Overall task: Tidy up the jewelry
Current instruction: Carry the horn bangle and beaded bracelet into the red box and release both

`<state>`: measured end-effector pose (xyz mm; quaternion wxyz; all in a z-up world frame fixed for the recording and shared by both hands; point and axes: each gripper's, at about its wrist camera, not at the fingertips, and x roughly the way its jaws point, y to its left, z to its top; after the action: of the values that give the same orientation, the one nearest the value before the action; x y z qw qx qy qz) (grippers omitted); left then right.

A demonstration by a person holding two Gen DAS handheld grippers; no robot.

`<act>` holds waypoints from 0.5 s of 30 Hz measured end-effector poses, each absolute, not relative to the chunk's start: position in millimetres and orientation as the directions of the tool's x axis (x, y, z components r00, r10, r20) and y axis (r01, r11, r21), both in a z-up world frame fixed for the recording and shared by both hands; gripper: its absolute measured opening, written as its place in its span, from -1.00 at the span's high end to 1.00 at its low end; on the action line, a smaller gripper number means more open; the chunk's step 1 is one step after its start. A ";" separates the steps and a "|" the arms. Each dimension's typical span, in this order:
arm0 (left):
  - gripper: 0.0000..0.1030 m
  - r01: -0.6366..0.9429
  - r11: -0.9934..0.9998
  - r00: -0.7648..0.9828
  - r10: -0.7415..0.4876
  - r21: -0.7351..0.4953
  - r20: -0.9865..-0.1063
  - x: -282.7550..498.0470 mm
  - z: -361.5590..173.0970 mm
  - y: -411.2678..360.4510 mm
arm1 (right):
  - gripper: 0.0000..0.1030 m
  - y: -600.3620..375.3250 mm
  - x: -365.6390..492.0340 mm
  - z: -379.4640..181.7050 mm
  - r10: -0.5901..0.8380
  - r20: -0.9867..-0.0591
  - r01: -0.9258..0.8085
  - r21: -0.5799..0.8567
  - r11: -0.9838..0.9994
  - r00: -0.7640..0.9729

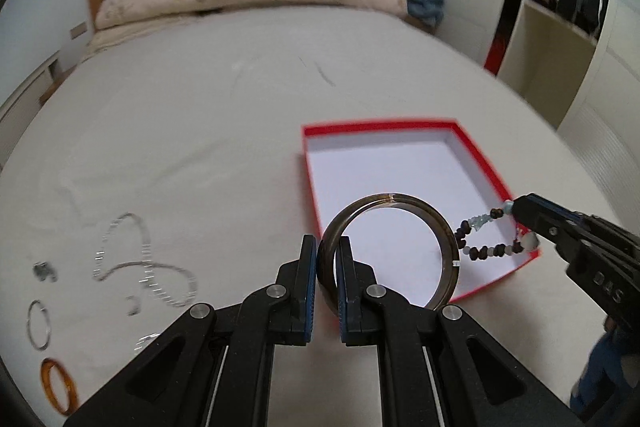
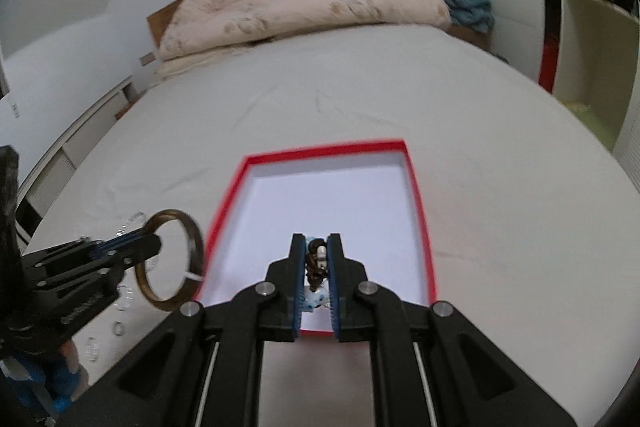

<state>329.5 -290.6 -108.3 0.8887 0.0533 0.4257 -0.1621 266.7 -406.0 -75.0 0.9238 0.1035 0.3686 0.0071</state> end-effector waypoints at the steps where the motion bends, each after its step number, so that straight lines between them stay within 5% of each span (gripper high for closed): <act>1: 0.83 0.336 0.941 0.574 -0.236 -0.037 -0.784 332.5 -115.4 -295.3 | 0.81 -411.2 270.2 -81.5 0.085 -0.686 0.072 0.197 0.978 0.722; 10: 0.69 0.344 0.939 0.541 -0.187 0.013 -0.820 338.2 -144.7 -315.2 | 0.75 -434.3 268.0 -116.2 0.020 -0.736 0.148 0.162 0.976 0.676; 15: 0.37 0.353 0.935 0.556 -0.202 0.010 -0.807 328.5 -132.6 -315.5 | 0.37 -439.6 253.8 -107.5 0.004 -0.719 0.167 0.167 0.972 0.695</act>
<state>328.5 -315.5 -132.6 0.8778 0.0855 0.4441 -0.1580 253.8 -439.6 -107.5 0.9141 0.1101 0.3878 -0.0444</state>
